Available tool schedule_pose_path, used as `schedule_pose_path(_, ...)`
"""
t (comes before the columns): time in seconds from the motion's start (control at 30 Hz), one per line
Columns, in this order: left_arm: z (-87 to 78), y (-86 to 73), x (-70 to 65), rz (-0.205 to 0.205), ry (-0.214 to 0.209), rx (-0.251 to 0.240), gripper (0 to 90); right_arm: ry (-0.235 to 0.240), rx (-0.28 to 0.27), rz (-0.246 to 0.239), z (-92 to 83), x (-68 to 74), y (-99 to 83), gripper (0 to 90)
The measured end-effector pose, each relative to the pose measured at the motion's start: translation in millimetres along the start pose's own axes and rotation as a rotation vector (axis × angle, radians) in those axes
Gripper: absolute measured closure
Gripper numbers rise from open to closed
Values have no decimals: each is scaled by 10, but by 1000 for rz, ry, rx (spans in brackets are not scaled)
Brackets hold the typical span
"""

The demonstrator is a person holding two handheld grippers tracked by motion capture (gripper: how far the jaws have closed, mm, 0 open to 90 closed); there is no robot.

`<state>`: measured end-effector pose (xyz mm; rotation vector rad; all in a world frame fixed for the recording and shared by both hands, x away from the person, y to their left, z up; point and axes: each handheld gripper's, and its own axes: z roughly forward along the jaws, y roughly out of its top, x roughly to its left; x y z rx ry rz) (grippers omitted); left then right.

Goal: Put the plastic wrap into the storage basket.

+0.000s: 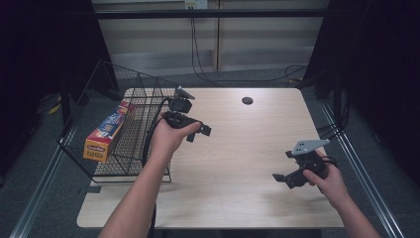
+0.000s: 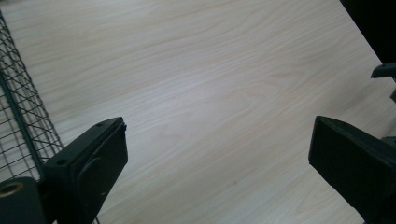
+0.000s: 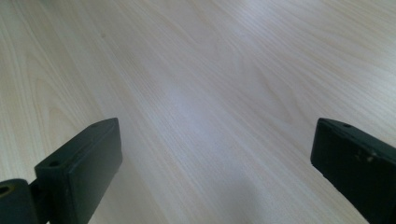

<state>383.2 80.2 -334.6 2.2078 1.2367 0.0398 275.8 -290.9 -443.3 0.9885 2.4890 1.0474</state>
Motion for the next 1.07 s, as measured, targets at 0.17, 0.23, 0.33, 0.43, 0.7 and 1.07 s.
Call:
schedule_pose_path(0.17, 48, -35, -47, 26, -14, 2, 49, 4, 4, 5, 8, -13, -9, 22)
schedule_pose_path(0.23, 73, -53, -73, 33, -23, 2, 51, 4, 2, 5, 9, -9, -10, 22)
schedule_pose_path(0.33, 115, -84, -108, 53, -40, 3, 51, 7, 4, 2, 14, 0, -10, 23)
schedule_pose_path(0.43, 163, -124, -143, 69, -51, 4, 51, 11, 4, 1, 22, 1, -14, 23)
schedule_pose_path(0.7, 269, -215, -167, 94, -68, 11, 53, 8, 7, 1, 26, -7, -34, 23)
schedule_pose_path(1.07, 396, -371, -255, 137, -97, 7, 54, 1, 27, -2, 67, 3, -57, 22)
